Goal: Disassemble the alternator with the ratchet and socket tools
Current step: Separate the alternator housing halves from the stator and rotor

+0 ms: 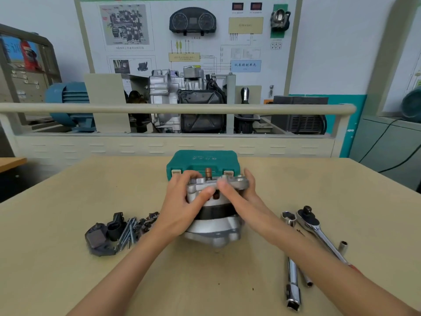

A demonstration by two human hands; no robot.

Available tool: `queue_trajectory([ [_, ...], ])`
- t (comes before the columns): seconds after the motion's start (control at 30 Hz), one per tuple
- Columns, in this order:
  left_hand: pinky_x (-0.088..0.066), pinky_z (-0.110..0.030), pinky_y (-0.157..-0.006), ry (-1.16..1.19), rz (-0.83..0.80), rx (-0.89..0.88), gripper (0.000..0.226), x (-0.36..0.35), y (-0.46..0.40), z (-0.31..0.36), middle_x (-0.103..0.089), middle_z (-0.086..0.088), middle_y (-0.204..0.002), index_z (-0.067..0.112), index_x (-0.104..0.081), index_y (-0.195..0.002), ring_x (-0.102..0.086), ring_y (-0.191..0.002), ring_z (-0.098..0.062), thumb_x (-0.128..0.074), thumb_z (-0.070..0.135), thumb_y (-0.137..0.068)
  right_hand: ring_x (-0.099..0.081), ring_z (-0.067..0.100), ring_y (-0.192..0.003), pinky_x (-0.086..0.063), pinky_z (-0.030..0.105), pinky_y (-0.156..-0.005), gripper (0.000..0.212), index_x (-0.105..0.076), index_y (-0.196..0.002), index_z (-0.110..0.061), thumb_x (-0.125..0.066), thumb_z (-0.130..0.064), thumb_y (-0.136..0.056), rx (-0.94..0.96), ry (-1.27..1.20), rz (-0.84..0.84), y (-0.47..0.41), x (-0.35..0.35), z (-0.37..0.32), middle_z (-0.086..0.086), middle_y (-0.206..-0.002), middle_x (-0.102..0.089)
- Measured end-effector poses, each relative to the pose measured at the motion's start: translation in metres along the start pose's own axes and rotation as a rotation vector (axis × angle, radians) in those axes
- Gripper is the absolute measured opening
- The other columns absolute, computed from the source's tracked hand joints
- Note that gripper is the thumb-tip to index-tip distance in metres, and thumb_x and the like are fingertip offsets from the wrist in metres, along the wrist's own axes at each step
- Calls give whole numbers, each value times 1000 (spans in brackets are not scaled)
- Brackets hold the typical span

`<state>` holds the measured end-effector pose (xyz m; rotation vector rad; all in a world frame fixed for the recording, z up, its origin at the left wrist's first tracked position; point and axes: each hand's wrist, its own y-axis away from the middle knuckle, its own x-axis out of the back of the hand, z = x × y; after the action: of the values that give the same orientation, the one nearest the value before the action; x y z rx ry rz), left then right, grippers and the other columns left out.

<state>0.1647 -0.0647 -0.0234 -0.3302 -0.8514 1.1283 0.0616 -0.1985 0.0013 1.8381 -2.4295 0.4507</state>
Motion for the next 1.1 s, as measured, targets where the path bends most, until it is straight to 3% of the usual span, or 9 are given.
queue_trajectory([
  [0.13, -35, -20, -76, -81, 59, 132, 57, -19, -18, 18, -50, 0, -96, 30, -49, -94, -43, -96, -15, -45, 81, -68, -55, -2, -106, -44, 12, -85, 77, -19, -137, -29, -60, -54, -76, -27, 54, 11, -11, 14, 8, -14, -126, -52],
  [0.23, -39, -41, -93, -169, -2, 374, 63, -20, -47, 23, -53, -15, -114, 16, -51, -105, -44, -113, -32, -42, 73, -78, -57, -14, -91, -44, 5, -64, 76, -32, -127, -36, -52, -71, -63, -96, 16, -64, -10, 24, 0, -22, -112, -54],
  [0.3, -33, -47, -104, -219, -54, 512, 74, -16, -63, 22, -46, -20, -133, 10, -47, -126, -38, -125, -37, -37, 70, -84, -55, -6, -101, -42, 9, -71, 83, -36, -129, -31, -56, -76, -62, -52, 136, -38, -13, 23, -2, -16, -118, -54],
  [0.4, -28, -48, -108, -234, -115, 571, 79, -12, -71, 21, -33, -20, -145, 10, -30, -142, -31, -132, -37, -32, 67, -87, -56, 10, -100, -47, 20, -78, 55, -44, -117, -21, -67, -51, -77, 144, 451, 102, -26, 16, -1, -5, -112, -59],
  [0.53, -25, -41, -106, -92, -129, 501, 76, -1, -52, 16, -18, -14, -148, 25, -16, -148, -24, -137, -28, -37, 64, -87, -60, 20, -92, -50, 38, -80, 53, -45, -116, -14, -64, -50, -82, 260, 809, 141, -36, 14, -10, 5, -105, -63],
  [0.73, -32, -42, -100, -213, -11, 307, 78, -2, -8, -1, -46, 2, -125, 28, -35, -137, -39, -125, -20, -20, 77, -78, -62, 20, -82, -41, 30, -59, 51, -44, -92, -15, -61, -61, -77, 193, 995, 306, -34, 4, -26, 0, -85, -63],
  [0.83, -10, -51, -111, -164, 36, 247, 83, -8, -14, -2, -48, 11, -122, 30, -42, -125, -39, -124, -15, -18, 82, -65, -59, 21, -76, -35, 28, -57, 36, -43, -87, -17, -52, -52, -88, 205, 1086, 343, -25, -10, -32, 1, -81, -61],
  [0.93, 6, -44, -112, -94, -55, 174, 56, -2, -19, -13, -51, 15, -114, 45, -41, -106, -35, -123, -11, -21, 79, -66, -61, 24, -84, -35, 29, -59, 26, -52, -98, -14, -50, -39, -93, 228, 1098, 341, -18, -25, -38, 6, -93, -65],
  [1.1, -39, -31, -100, 257, -87, 180, 48, 4, -30, -18, -54, 1, -120, 35, -51, -109, -48, -119, -16, -47, 65, -73, -60, 26, -92, -36, 29, -62, 23, -55, -106, -11, -49, -29, -94, 125, 1045, 296, -16, -30, -47, 8, -102, -64],
])
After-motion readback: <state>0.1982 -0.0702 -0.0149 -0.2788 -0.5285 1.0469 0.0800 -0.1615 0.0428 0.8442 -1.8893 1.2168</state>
